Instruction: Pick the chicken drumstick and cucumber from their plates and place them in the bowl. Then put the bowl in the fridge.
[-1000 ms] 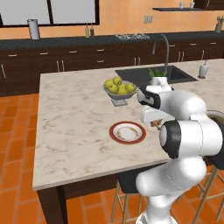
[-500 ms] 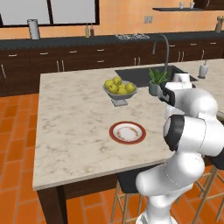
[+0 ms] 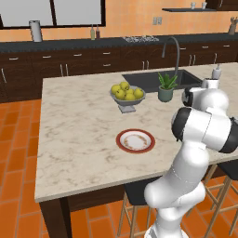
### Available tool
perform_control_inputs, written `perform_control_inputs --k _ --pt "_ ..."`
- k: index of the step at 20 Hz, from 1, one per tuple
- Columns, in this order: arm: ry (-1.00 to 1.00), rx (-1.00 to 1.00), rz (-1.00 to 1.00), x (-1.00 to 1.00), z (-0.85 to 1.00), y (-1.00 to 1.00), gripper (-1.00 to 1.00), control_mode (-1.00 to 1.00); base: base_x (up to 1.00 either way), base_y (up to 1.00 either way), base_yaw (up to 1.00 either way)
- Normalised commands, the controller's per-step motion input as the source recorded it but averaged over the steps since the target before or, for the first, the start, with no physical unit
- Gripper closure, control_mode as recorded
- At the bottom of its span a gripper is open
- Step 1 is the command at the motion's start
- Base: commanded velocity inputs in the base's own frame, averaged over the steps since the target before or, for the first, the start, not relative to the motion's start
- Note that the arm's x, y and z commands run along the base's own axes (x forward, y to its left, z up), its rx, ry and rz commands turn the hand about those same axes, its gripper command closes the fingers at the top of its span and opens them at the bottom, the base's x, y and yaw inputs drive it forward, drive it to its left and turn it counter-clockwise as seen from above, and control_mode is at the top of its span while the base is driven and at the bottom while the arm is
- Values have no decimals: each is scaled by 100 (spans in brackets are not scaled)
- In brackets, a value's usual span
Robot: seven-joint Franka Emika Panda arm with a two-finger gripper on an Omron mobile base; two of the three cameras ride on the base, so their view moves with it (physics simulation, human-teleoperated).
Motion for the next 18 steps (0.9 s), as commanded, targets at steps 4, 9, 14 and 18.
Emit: perform_control_inputs --k 4,9,14,18 --pt "-1 8 0 52 -32 -50 100 -100 0 0 0" --pt "-4 8 0 39 -31 -24 100 -100 0 0 0" --pt "0 2 0 28 -50 -1 100 -100 0 0 0" --pt "0 0 0 33 -49 9 -100 -100 0 0 0"
